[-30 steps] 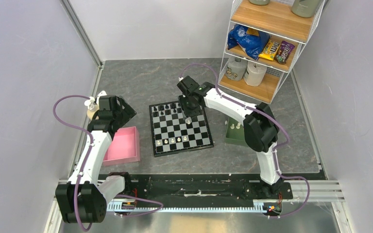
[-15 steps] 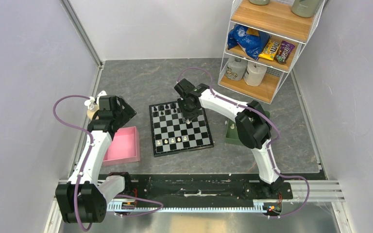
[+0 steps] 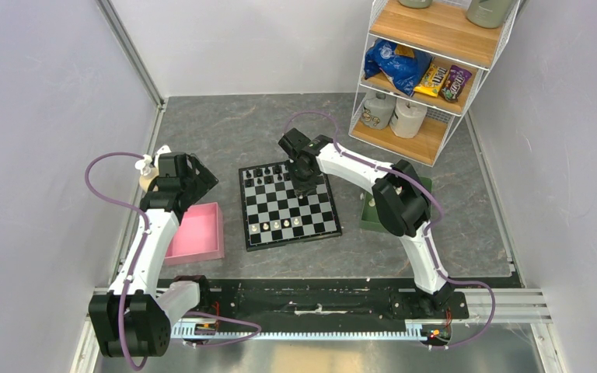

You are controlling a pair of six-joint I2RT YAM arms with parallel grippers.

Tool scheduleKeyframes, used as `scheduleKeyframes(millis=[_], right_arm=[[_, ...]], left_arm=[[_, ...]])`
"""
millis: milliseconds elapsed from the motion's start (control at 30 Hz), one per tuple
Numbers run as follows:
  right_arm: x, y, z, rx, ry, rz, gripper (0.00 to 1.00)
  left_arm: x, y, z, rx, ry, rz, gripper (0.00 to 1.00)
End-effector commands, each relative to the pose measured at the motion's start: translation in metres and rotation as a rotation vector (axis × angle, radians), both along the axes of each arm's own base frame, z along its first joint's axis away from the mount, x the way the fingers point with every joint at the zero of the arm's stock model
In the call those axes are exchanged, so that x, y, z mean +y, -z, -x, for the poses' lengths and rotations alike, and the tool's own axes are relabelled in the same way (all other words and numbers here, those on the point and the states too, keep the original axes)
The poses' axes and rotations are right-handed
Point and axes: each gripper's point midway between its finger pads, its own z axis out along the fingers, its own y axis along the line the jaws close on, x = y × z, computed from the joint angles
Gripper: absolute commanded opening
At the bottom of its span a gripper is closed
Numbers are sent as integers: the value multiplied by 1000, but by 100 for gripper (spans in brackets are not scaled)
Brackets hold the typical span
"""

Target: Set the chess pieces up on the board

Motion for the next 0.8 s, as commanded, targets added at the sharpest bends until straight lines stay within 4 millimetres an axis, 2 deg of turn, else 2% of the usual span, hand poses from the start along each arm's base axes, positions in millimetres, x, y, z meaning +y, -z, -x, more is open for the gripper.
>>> scheduleKeyframes(millis=[0, 300, 600, 767], right_arm=[[3, -12, -9, -36, 3, -14, 28], [-1, -9, -13, -49, 20, 6, 27], [1, -10, -15, -52, 24, -2, 22], [-3, -12, -11, -51, 19, 2, 15]], left_arm=[[-1, -12, -8, -50, 11, 2, 85], [0, -12, -8, -51, 11, 0, 85], [-1, -10, -8, -46, 13, 2, 85], [-1, -9, -7, -44, 12, 4, 85]])
